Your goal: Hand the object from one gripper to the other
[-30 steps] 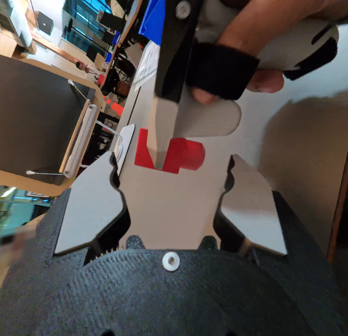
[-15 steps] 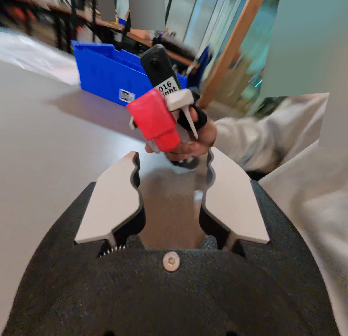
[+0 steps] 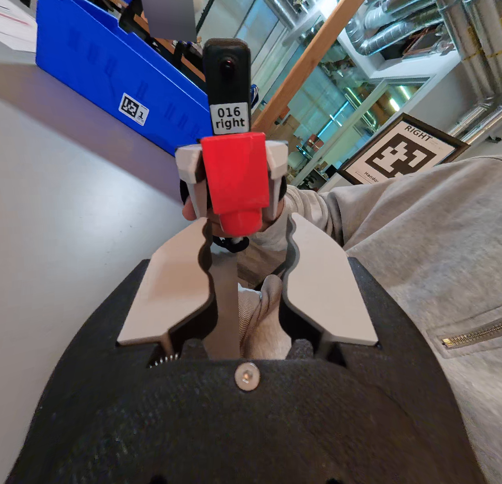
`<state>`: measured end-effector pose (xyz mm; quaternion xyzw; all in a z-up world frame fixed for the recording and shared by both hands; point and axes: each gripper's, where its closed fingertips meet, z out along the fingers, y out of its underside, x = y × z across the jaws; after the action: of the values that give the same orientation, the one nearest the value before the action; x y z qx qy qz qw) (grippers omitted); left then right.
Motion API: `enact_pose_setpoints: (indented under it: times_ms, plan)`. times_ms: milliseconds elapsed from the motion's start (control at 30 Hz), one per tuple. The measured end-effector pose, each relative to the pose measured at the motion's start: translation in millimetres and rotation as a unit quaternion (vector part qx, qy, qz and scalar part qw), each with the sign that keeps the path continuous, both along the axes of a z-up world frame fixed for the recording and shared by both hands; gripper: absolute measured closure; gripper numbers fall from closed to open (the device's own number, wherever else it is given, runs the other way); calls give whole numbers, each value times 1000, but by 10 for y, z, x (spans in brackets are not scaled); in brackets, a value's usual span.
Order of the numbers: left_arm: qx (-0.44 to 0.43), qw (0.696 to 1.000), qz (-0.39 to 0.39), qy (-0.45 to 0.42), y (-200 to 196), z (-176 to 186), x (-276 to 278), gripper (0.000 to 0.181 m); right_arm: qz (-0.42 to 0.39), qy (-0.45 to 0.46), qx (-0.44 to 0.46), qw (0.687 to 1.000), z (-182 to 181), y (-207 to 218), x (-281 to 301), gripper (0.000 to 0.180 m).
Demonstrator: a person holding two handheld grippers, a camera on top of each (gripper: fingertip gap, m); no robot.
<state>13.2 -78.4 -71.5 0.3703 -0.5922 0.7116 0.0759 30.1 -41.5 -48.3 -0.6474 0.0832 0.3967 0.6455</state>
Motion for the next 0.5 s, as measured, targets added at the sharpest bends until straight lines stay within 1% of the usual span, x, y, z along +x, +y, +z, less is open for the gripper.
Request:
enact_pose_setpoints:
  times_ms: [33,100,200,233,300,367,433,500]
  plan:
    - [-3,1000,3,3,9,-8,9,130,3,-13,-2,1000,-8,9,-38,142]
    - [-15,1000,7,0,38,7,12,144,-1,-43,-7,999,-29,31,-87,142]
    - [-16,1000,0,-3,42,27,-1,146,-5,-62,3,998,-5,24,-88,141]
    - [-19,1000,-3,-2,44,38,-6,146,-10,-62,7,998,8,22,-68,138]
    - [-32,999,-6,5,63,51,-7,148,-38,-64,23,997,45,24,22,117]
    - [-53,998,-8,20,87,60,1,148,-73,-85,41,993,90,12,121,100]
    - [-78,996,-5,37,122,74,25,148,-105,-148,54,982,127,-9,178,90]
    - [-105,993,-4,57,155,82,44,148,-129,-237,64,961,157,-26,176,84]
